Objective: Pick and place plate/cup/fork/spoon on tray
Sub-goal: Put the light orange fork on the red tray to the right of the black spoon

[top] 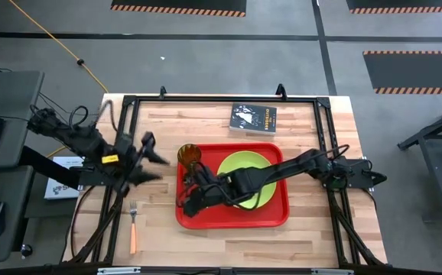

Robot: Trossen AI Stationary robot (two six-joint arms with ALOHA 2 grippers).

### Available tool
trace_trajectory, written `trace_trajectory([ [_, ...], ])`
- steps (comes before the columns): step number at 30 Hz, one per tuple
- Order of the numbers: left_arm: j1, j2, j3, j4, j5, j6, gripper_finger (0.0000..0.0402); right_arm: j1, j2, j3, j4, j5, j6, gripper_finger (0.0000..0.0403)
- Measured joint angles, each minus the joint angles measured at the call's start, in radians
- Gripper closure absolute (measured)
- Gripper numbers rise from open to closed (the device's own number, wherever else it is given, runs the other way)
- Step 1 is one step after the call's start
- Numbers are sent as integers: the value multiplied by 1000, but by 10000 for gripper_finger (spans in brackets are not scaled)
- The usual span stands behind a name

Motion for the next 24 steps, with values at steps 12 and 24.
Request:
trace_trajectory([
  [12, 48, 43, 67, -432, 432, -51, 214, 44, -70, 0, -504, -91, -59, 98],
  [24, -33, 383, 369, -828, 96, -31, 213, 229, -229, -414, -594, -37, -129, 98],
])
